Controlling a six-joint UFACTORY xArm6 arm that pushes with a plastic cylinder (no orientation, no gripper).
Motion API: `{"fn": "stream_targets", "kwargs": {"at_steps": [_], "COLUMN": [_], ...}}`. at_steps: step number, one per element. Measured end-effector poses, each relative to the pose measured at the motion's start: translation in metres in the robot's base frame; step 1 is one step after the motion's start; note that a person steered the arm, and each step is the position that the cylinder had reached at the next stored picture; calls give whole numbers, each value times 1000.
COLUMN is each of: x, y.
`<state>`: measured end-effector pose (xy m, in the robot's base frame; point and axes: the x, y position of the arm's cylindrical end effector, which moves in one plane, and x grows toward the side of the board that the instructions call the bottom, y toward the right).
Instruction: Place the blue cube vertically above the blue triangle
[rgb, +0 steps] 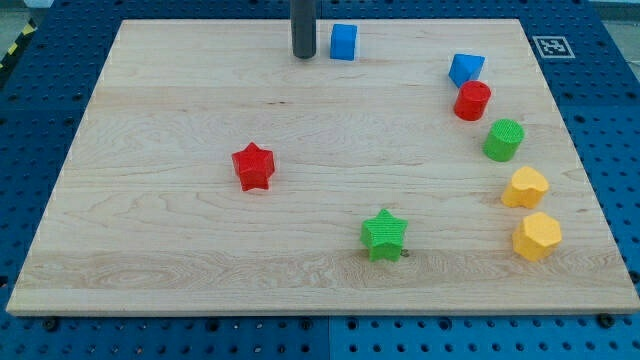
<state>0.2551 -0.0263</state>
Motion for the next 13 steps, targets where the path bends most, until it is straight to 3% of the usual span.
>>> {"fn": "stream_targets", "kwargs": {"at_steps": [2,5,11,13], "x": [-21,-2,-5,-5], "y": [42,45,176,193]}}
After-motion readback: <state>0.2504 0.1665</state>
